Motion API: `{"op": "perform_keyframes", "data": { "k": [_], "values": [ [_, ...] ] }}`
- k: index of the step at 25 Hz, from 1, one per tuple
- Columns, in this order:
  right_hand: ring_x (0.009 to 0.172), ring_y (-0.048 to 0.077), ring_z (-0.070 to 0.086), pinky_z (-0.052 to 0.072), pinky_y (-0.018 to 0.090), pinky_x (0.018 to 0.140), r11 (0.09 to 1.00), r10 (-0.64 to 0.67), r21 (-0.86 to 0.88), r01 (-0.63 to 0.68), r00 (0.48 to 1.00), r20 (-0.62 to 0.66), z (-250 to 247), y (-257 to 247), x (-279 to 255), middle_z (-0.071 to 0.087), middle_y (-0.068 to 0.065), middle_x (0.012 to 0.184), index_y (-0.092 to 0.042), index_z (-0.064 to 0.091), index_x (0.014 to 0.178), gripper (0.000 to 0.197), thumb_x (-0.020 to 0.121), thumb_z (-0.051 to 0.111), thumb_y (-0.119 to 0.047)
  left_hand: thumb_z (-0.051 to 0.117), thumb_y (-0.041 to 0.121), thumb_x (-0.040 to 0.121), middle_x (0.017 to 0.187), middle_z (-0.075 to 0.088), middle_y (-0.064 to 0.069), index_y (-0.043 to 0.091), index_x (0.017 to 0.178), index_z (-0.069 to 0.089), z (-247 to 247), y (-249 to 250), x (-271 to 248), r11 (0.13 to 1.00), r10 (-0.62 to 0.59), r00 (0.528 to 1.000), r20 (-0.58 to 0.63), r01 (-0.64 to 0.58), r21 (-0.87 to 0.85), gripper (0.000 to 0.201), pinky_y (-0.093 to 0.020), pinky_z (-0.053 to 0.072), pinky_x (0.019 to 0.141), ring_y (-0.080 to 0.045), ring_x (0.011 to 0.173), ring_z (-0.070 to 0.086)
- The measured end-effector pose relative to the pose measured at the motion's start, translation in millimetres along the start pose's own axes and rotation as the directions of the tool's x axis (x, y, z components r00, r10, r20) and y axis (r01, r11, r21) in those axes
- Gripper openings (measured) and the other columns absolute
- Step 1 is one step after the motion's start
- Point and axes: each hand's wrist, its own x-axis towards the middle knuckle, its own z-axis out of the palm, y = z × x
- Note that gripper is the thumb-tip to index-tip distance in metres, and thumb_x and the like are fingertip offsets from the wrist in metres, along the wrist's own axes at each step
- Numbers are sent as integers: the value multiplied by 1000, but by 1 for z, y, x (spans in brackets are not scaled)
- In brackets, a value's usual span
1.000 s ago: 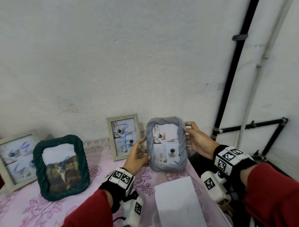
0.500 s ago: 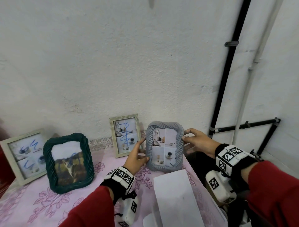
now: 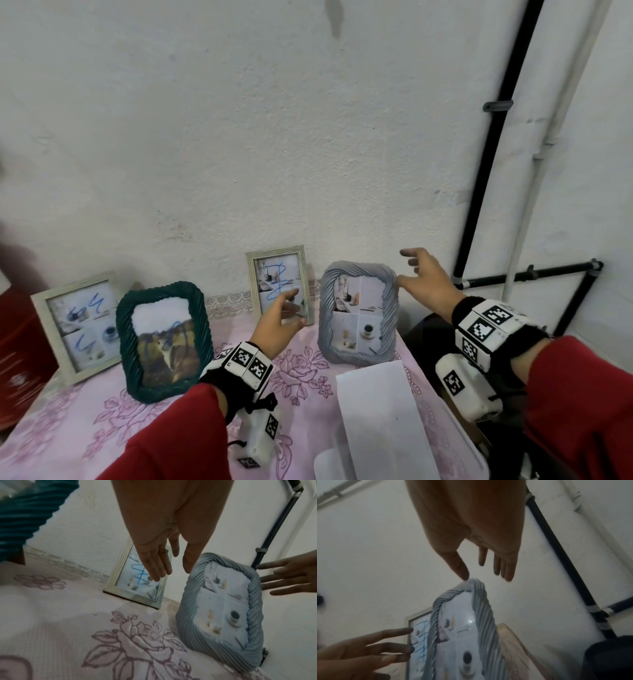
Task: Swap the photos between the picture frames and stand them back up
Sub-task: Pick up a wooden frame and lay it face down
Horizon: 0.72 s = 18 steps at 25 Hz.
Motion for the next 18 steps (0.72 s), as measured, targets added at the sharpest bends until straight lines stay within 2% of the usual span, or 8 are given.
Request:
{"op": "perform_keyframes", "data": {
  "k": [3, 5, 8, 10, 14, 18],
  "values": [
    [120, 22, 47, 35, 24, 98, 980, -195, -1, 199, 962, -190, 6, -28, 3, 49, 12, 127, -10, 54, 123, 40, 83, 58, -2, 60, 3, 87, 114, 57, -10, 11, 129, 48, -18, 7, 5, 999, 51, 996, -72, -51, 2, 45, -25, 49, 89, -18, 106, 55],
    [114, 21, 53, 40, 24, 94, 960, -252, 69, 270, 947, -197, 20, -50, 4, 56, 10, 122, -10, 59, 117, 35, 84, 57, 0, 59, -1, 86, 117, 58, -11, 9, 125, 52, -30, 9, 12, 997, 77, 988, -136, -78, -1, 41, -20, 49, 88, -19, 108, 55],
    [107, 20, 58, 44, 22, 88, 936, -281, 191, 295, 955, -98, 56, -80, 7, 62, 9, 116, -9, 61, 114, 30, 85, 57, 0, 58, -4, 86, 121, 59, -14, 5, 122, 55, -49, 10, 27, 995, 101, 960, -261, -99, 21, 37, -23, 43, 93, -24, 113, 55],
    [106, 22, 58, 44, 22, 85, 945, -270, 191, 266, 963, -3, 83, -95, 14, 61, 10, 116, -9, 60, 116, 30, 87, 58, -4, 58, -2, 86, 123, 58, -13, 5, 121, 57, -65, 11, 39, 994, 105, 939, -327, -102, 26, 36, -26, 42, 94, -25, 115, 54],
    [121, 23, 51, 40, 27, 100, 977, -214, 62, 206, 963, 162, 119, -111, 36, 52, 13, 132, -7, 54, 127, 37, 90, 57, -12, 57, 2, 88, 128, 56, -11, 7, 125, 54, -87, 10, 60, 997, 75, 933, -351, -73, 19, 37, -27, 41, 94, -25, 118, 52],
    [134, 24, 40, 30, 26, 108, 955, -169, -189, 228, 944, 282, 137, -118, 62, 43, 12, 144, -4, 45, 135, 44, 92, 53, -9, 55, 0, 89, 136, 49, -9, 10, 132, 49, -90, 0, 71, 1000, 20, 959, -284, -16, 18, 44, -30, 37, 104, -23, 128, 43]
  ]
}}
